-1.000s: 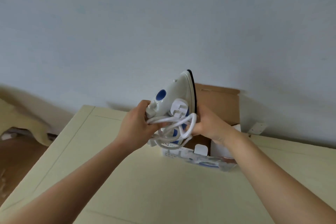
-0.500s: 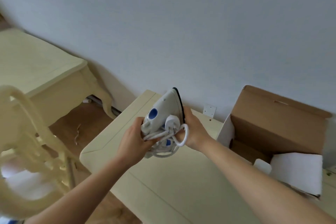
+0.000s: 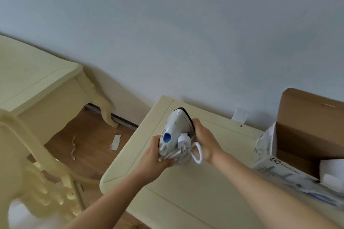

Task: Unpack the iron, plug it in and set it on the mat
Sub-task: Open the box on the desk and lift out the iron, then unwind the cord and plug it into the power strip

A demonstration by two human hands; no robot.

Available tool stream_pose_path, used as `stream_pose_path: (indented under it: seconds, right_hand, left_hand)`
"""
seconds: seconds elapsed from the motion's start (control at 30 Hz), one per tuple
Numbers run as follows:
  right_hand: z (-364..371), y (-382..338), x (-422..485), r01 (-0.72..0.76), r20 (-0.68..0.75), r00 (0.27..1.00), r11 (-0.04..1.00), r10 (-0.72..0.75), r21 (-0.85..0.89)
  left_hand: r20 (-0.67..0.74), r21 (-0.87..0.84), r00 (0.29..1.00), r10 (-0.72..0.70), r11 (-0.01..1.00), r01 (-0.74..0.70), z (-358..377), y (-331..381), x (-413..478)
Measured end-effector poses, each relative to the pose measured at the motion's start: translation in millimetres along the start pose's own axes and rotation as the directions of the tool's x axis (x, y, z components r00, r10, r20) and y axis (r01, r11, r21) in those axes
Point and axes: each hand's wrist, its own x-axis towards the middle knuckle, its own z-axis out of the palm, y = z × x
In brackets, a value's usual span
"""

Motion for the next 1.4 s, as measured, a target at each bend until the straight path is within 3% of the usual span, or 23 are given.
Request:
stream_pose_path:
  seconds: [0.1,0.3,0.43,0.53,0.63,0.7,0.87,1.03,1.13,1.2,1.3,1.4]
  right_hand:
    - [9,-4,4,-0.075,-0.034,0.996,0.993,0.078,0.094]
    - [20,-11,11,-0.010,-0.153,0.988,0.993,0.029,0.120]
    - [33,-2,0,-0.121,-0.271,0.948,0.977,0.166,0.175]
    - [46,24,-11,-0.093,-0.289,0.954,0.995,0.080,-0.031]
    - [48,41,-19,-0.039,-0.281,0.959,0.998,0.023,-0.051]
    - [45,46,-22,0.008,-0.249,0.968,0.994,-0.035,-0.111]
    - [46,55,-41,0.026,-0.001,1.000,0.946,-0.028,-0.324]
    - [46,64,-59,-0.025,-0.044,0.999,0.931,0.009,-0.364]
    - [48,71,-68,0.010,-0.096,0.994,0.899,-0.058,-0.438]
    - [51,71,-72,0.076,-0.102,0.984,0.865,-0.145,-0.497]
    - [60,64,-73,0.174,-0.056,0.971,0.846,-0.233,-0.503]
    - [62,51,-69,0.164,0.086,0.986,0.904,-0.141,-0.396]
  left_hand:
    - [0.047,-0.020,0.998,0.033,0.999,-0.032,-9,-11,14]
    - [0.054,-0.039,0.999,0.004,0.999,-0.002,-21,-17,36]
    - [0.168,0.001,0.985,-0.035,0.999,0.036,-30,-18,37]
    - [0.294,-0.014,0.955,-0.045,0.999,0.052,-37,-27,36]
    - [0.343,-0.034,0.939,-0.027,0.999,0.041,-35,-33,34]
    - [0.304,-0.008,0.952,-0.017,1.000,0.020,-33,-33,32]
    - [0.171,-0.028,0.983,-0.061,0.997,0.067,-23,-36,25]
    - [0.012,-0.032,0.983,-0.181,0.983,0.182,-16,-47,10]
    - [-0.080,0.119,0.975,-0.207,0.969,0.216,-9,-70,-8]
    - [0.104,0.255,0.976,-0.190,0.954,0.159,-7,-78,-17]
    - [0.429,0.363,0.880,-0.205,0.931,0.039,-4,-79,-26]
    - [0.439,0.418,0.871,-0.222,0.908,0.021,2,-81,-28]
